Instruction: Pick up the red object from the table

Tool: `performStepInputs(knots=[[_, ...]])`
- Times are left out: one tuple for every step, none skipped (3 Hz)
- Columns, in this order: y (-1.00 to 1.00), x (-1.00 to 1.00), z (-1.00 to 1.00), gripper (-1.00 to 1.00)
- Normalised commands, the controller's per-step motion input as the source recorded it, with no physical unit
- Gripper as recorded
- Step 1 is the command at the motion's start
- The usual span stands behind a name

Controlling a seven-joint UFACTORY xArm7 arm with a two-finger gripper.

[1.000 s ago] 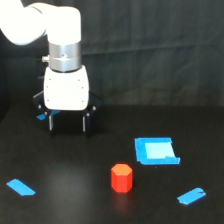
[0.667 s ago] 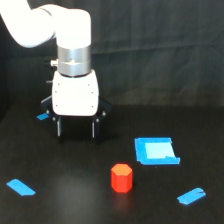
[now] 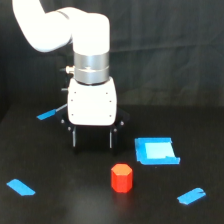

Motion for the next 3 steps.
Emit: performStepInputs(knots=[[-0.82, 0.48, -0.09, 0.97], [-0.81, 0.25, -0.02, 0.97], [-0.7, 0.19, 0.07, 1.0]])
